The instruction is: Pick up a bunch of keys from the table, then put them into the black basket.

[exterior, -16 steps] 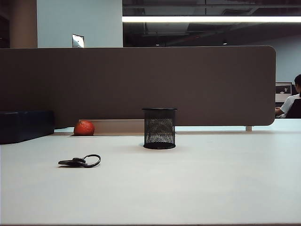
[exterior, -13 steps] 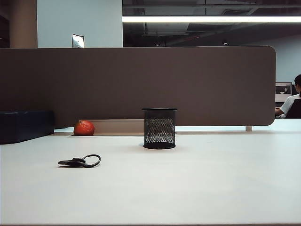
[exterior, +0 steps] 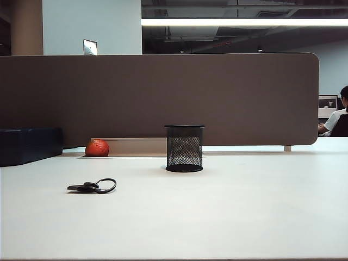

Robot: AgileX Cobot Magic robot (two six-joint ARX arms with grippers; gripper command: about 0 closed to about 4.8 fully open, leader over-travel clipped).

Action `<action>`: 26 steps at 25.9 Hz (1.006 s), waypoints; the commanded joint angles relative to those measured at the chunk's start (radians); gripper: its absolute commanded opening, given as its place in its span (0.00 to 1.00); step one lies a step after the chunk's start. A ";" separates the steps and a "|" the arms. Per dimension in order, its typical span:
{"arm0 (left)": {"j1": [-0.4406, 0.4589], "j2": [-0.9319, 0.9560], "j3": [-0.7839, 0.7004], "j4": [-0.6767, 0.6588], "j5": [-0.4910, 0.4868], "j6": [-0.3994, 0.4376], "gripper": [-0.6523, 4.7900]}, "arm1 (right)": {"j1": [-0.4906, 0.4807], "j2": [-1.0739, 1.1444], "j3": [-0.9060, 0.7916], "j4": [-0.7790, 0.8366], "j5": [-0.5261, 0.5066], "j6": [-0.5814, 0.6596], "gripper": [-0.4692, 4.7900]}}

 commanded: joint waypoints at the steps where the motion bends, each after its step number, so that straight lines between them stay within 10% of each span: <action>1: 0.000 0.001 0.002 0.014 0.004 -0.003 0.11 | 0.000 -0.003 0.001 0.021 -0.005 -0.003 0.08; 26: 0.000 0.001 0.031 0.061 0.008 -0.058 0.11 | 0.000 -0.003 0.077 0.021 -0.005 0.050 0.08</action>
